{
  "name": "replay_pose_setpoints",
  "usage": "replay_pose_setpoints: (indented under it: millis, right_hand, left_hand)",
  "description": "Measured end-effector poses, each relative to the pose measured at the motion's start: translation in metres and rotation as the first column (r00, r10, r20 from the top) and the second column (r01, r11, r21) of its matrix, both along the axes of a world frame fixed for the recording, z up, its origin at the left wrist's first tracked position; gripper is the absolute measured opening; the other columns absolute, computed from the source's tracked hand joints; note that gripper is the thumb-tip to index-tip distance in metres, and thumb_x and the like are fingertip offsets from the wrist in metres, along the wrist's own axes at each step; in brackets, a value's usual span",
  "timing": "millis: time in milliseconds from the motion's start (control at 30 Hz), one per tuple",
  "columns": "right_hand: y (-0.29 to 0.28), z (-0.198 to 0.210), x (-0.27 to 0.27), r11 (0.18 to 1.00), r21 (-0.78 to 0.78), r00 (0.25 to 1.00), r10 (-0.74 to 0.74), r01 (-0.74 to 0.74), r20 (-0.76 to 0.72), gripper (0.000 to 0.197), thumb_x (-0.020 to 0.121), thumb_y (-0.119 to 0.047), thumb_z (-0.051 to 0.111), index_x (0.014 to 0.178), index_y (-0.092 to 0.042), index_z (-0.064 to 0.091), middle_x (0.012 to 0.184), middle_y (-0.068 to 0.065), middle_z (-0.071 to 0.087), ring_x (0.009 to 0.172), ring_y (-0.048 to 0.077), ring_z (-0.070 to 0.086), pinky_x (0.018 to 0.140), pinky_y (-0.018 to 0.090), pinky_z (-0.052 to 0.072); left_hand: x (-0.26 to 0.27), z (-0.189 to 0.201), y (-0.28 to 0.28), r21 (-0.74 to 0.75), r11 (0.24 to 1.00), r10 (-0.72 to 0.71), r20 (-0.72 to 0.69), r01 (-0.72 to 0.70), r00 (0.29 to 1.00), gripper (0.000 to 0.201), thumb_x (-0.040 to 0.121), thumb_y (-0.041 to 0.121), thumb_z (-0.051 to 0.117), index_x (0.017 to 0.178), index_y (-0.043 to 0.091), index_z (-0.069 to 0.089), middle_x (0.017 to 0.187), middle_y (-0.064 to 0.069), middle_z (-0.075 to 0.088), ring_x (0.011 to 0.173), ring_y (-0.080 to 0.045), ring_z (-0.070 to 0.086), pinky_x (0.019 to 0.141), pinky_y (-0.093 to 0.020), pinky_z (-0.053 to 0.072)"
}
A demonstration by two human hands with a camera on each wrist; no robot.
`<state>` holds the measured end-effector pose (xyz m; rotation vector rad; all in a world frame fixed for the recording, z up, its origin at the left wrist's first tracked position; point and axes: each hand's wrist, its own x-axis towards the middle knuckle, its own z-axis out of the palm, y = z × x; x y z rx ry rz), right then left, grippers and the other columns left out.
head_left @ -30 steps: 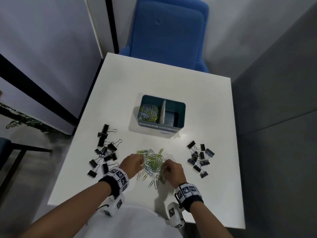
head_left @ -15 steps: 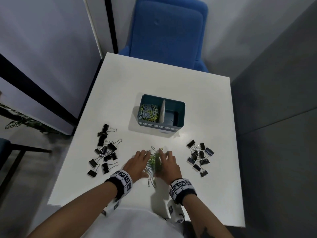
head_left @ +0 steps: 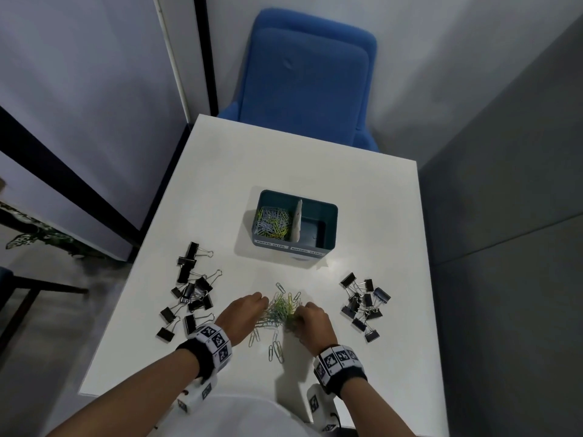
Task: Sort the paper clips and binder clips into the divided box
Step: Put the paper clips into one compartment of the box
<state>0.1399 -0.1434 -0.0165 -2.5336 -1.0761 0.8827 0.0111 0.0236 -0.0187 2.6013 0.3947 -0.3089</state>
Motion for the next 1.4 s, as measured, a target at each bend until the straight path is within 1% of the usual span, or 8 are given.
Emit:
replay_pose_setpoints:
  millis: [167, 433, 600, 767, 900, 1100, 1267, 1400]
  right_hand:
    - [-0.008, 0.005, 0.004, 0.998, 0.049, 0.999, -0.041, 0.042, -0.019, 0.012, 0.081, -0.008, 0.061, 0.072, -0.012, 0.068, 0.073, 0.002, 0.064, 0.066, 0.017, 0.054, 0.06, 0.025, 0.038]
    - [-0.009, 0.03, 0.009, 0.986, 0.16, 0.999, -0.035, 0.037, -0.019, 0.019, 0.078, -0.005, 0.057, 0.067, -0.014, 0.07, 0.067, -0.001, 0.069, 0.062, 0.01, 0.059, 0.06, 0.026, 0.049]
    - [0.026, 0.078, 0.03, 0.961, 0.276, 0.999, -0.004, -0.012, 0.055, 0.02, 0.08, -0.001, 0.059, 0.065, -0.012, 0.067, 0.067, 0.0, 0.069, 0.063, 0.01, 0.062, 0.065, 0.023, 0.052]
    - [0.089, 0.124, 0.063, 0.902, 0.43, 0.985, -0.045, -0.032, 0.168, 0.02, 0.081, 0.001, 0.062, 0.072, -0.014, 0.071, 0.073, -0.003, 0.071, 0.066, 0.009, 0.062, 0.067, 0.023, 0.053]
    - [0.133, 0.131, 0.079, 0.879, 0.473, 0.977, -0.042, -0.062, 0.207, 0.019, 0.082, 0.002, 0.06, 0.08, -0.015, 0.068, 0.074, 0.0, 0.068, 0.067, 0.016, 0.063, 0.063, 0.036, 0.056]
    - [0.113, 0.105, 0.063, 0.929, 0.345, 0.957, 0.031, -0.134, 0.287, 0.023, 0.088, -0.014, 0.065, 0.109, -0.013, 0.057, 0.1, 0.007, 0.065, 0.076, 0.023, 0.063, 0.067, 0.035, 0.056]
    - [0.037, 0.048, 0.039, 0.982, -0.047, 0.981, 0.186, -0.184, 0.045, 0.044, 0.085, -0.025, 0.069, 0.124, -0.015, 0.052, 0.117, 0.006, 0.056, 0.094, 0.024, 0.061, 0.085, 0.037, 0.055]
    - [-0.009, 0.019, 0.024, 0.956, -0.243, 0.982, 0.132, -0.163, -0.139, 0.068, 0.073, -0.025, 0.079, 0.129, -0.019, 0.04, 0.121, 0.005, 0.045, 0.096, 0.028, 0.061, 0.082, 0.036, 0.053]
  left_hand:
    - [0.004, 0.033, 0.016, -0.16, 0.982, 0.122, 0.125, -0.101, 0.985, 0.002, 0.09, 0.012, 0.061, 0.09, 0.014, 0.06, 0.087, 0.002, 0.059, 0.07, -0.019, 0.06, 0.065, -0.037, 0.052]
    - [0.048, 0.121, 0.052, -0.237, 0.964, 0.202, 0.366, -0.119, 0.908, 0.007, 0.091, 0.016, 0.061, 0.097, 0.014, 0.064, 0.094, 0.009, 0.061, 0.078, -0.005, 0.058, 0.071, -0.016, 0.048]
    - [0.1, 0.138, 0.084, -0.212, 0.957, 0.276, 0.442, -0.2, 0.854, 0.009, 0.088, 0.019, 0.066, 0.096, 0.015, 0.065, 0.092, 0.005, 0.064, 0.077, -0.011, 0.059, 0.07, -0.03, 0.052]
    - [0.108, 0.123, 0.095, -0.149, 0.951, 0.308, 0.374, -0.271, 0.875, 0.013, 0.085, 0.021, 0.069, 0.097, 0.019, 0.065, 0.093, 0.004, 0.063, 0.078, -0.018, 0.059, 0.068, -0.033, 0.049]
    - [0.081, 0.1, 0.077, -0.085, 0.957, 0.289, 0.338, -0.276, 0.896, 0.008, 0.088, 0.011, 0.063, 0.085, 0.019, 0.063, 0.087, 0.006, 0.065, 0.068, -0.01, 0.056, 0.056, -0.015, 0.034]
    - [0.023, 0.048, 0.052, -0.069, 0.987, 0.144, 0.002, -0.144, 0.99, 0.021, 0.089, 0.027, 0.065, 0.108, 0.021, 0.061, 0.11, 0.003, 0.064, 0.087, -0.013, 0.063, 0.075, -0.026, 0.051]
    - [-0.022, 0.015, 0.022, -0.077, 0.997, -0.046, -0.294, 0.024, 0.955, 0.083, 0.081, 0.049, 0.068, 0.144, 0.014, 0.026, 0.138, -0.005, 0.034, 0.116, -0.024, 0.051, 0.09, -0.041, 0.048]
    - [-0.035, 0.002, 0.0, -0.099, 0.995, -0.053, -0.347, 0.02, 0.937, 0.089, 0.086, 0.038, 0.066, 0.151, 0.012, 0.011, 0.146, -0.011, 0.026, 0.116, -0.029, 0.051, 0.092, -0.036, 0.045]
